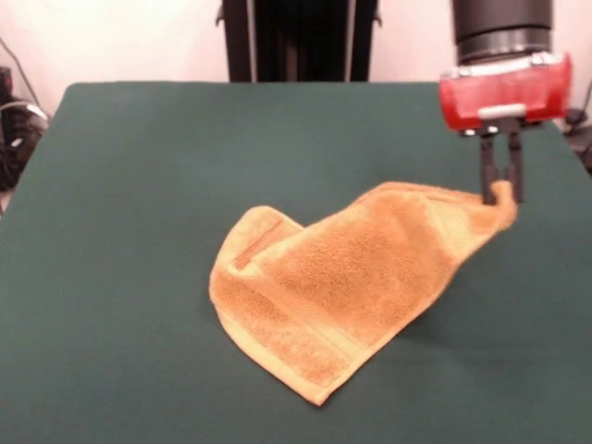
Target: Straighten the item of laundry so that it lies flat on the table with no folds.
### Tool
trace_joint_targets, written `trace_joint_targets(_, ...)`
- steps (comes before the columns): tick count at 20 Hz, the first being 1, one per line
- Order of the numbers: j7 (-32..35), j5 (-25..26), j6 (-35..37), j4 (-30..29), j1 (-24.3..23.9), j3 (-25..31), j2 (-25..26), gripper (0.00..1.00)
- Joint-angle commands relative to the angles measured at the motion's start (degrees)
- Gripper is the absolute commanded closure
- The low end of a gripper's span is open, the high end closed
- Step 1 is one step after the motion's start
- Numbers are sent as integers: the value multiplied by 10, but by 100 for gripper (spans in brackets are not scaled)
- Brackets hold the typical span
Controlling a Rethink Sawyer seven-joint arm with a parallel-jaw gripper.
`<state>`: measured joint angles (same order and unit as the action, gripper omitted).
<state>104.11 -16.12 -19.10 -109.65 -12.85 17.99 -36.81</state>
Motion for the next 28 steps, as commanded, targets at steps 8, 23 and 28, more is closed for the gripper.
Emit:
trace_joint_targets(8,78,45,233,-96,-146,84,-177,100)
trace_joint_targets(23,139,6,83,-16,-42,18,-70,100)
trace_joint_targets(28,134,33,28,18,-46,35,-24,100)
